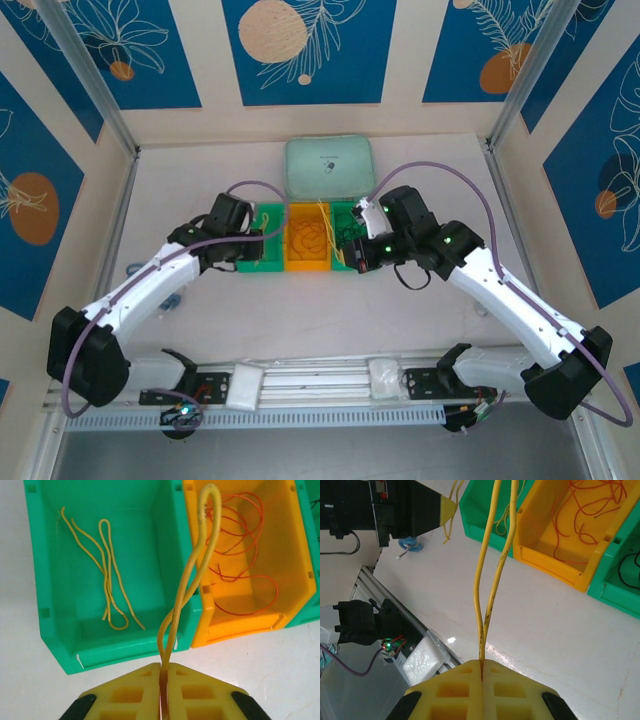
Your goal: Untangle the cables
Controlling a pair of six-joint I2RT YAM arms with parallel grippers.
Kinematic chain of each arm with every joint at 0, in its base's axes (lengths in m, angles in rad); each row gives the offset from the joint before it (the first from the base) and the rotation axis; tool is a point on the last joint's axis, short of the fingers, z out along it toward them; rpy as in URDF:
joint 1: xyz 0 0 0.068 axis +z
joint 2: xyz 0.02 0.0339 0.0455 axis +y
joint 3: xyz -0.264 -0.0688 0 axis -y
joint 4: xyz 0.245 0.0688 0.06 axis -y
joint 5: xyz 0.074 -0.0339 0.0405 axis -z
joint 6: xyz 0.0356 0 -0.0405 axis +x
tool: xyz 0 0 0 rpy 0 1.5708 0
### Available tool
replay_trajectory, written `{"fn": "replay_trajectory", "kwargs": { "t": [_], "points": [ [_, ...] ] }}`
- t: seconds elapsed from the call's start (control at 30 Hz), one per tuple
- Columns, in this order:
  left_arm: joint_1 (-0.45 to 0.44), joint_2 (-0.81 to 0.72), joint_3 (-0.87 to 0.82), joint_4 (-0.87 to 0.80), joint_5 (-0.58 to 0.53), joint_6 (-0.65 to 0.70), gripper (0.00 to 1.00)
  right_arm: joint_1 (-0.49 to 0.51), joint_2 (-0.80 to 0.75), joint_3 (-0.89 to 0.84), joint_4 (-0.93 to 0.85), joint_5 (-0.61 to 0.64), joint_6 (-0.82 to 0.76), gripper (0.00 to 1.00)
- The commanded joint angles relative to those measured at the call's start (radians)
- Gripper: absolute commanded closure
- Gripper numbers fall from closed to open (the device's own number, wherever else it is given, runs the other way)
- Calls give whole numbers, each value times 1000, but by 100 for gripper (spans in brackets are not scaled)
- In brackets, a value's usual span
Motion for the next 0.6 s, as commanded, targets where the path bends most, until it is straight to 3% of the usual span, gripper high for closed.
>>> {"fn": "replay_trajectory", "kwargs": {
  "t": [0.0,0.13,0.37,0.57],
  "points": [
    [45,34,14,64,104,-19,87,-10,-15,17,12,-18,-13,100],
    [79,113,13,151,194,-35,84,-24,-15,8,24,-29,-14,100],
    [97,263,51,253,241,-50,87,-38,-18,-9,37,-46,-11,100],
    [98,234,56,265,263,-42,88,-49,-15,-21,37,-55,-12,100]
  ]
}}
